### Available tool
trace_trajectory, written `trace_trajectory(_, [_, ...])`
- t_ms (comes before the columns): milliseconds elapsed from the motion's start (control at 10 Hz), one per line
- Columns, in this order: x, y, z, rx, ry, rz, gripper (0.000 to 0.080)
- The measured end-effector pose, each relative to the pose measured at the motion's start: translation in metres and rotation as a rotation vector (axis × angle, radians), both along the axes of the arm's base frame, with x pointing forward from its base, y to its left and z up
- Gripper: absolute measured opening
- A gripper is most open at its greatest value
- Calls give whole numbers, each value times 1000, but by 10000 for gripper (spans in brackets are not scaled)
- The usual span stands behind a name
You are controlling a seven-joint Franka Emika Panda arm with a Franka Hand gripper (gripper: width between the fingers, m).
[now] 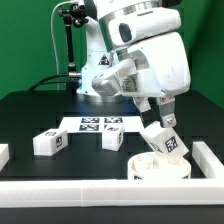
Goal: Assemble stool
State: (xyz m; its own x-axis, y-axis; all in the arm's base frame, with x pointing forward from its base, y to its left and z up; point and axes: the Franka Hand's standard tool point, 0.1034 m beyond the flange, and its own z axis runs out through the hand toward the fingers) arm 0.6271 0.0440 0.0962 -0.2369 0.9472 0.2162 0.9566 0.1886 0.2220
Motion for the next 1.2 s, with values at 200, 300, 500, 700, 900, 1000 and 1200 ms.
trace_trajectory(200, [-3,5,-6,6,11,3,648])
trace_trajectory(300, [-4,7,-9,9,16,5,648])
trace_trajectory(500, [-6,10,-12,13,22,7,612])
trace_trajectory(700, [-7,10,-13,13,27,8,416])
trace_trajectory(900, [-8,11,-12,13,31,11,354])
trace_trajectory(1000, [-8,11,-12,13,31,11,354])
trace_trajectory(1200, [-8,18,-12,24,46,-44,353])
